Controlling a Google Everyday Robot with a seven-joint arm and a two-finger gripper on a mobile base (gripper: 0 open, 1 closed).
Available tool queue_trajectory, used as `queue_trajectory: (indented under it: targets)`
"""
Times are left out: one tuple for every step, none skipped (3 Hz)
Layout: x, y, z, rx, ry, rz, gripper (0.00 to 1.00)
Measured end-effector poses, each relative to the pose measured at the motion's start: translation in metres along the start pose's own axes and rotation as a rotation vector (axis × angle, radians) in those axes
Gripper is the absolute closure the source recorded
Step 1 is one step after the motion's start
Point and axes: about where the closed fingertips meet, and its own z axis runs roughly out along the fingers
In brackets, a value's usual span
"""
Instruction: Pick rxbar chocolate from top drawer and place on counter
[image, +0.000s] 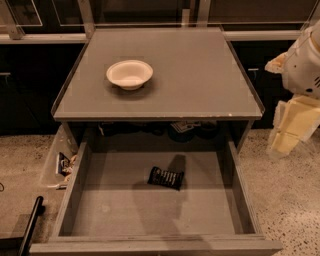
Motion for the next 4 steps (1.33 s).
queue_trajectory:
  targets:
    - [0.006, 0.009, 0.027, 0.0, -0.02, -0.002, 0.0]
    - [0.011, 0.017, 0.056, 0.017, -0.042, -0.022, 0.0]
    - [0.01, 0.026, 0.099, 0.02, -0.06, -0.067, 0.0]
    - [0.01, 0.026, 0.099, 0.02, -0.06, -0.067, 0.0]
